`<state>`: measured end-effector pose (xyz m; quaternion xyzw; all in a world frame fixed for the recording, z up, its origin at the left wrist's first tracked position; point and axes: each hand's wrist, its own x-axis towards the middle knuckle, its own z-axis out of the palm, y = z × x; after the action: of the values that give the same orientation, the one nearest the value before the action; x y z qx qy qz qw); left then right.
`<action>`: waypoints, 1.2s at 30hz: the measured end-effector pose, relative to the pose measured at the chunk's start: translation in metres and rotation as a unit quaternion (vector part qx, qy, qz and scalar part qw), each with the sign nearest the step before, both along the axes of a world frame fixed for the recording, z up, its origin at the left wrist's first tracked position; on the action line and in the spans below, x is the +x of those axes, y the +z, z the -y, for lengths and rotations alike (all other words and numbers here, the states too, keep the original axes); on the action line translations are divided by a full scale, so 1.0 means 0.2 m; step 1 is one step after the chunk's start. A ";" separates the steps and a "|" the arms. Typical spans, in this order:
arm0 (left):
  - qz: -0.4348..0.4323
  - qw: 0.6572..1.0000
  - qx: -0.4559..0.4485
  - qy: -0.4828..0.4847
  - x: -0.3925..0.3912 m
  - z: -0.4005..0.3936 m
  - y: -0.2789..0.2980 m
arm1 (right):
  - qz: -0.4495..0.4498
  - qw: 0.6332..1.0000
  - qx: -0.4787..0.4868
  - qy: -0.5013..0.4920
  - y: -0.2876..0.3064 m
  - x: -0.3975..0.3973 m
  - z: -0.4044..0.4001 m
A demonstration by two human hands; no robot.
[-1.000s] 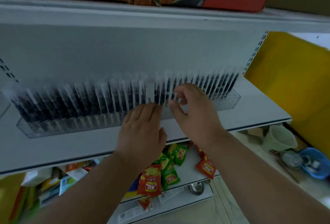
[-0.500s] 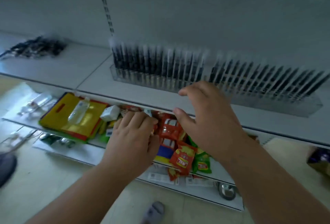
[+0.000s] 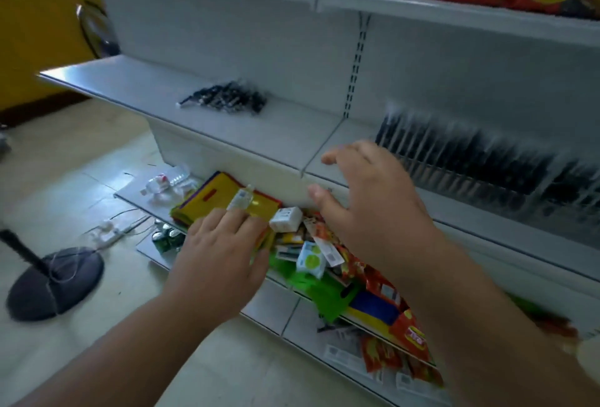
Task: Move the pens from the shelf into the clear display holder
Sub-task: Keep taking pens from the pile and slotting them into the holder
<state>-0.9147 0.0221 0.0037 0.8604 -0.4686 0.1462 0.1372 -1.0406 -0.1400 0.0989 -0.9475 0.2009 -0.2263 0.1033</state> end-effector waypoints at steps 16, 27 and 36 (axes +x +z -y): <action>-0.027 0.998 -0.006 0.056 1.03 -0.23 -0.03 | -0.021 0.999 0.021 0.028 0.01 1.11 -0.19; -0.097 0.992 0.031 0.068 1.76 0.04 0.06 | -0.064 0.996 0.047 0.034 0.00 1.92 0.06; -0.127 0.992 0.003 -0.023 2.44 0.38 0.01 | -0.049 0.994 0.056 -0.078 -0.10 2.30 0.13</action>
<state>-0.4263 -0.0540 0.0059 0.8615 -0.4675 0.0314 0.1958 -0.5806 -0.1656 0.0792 -0.9318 0.2909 -0.1753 0.1282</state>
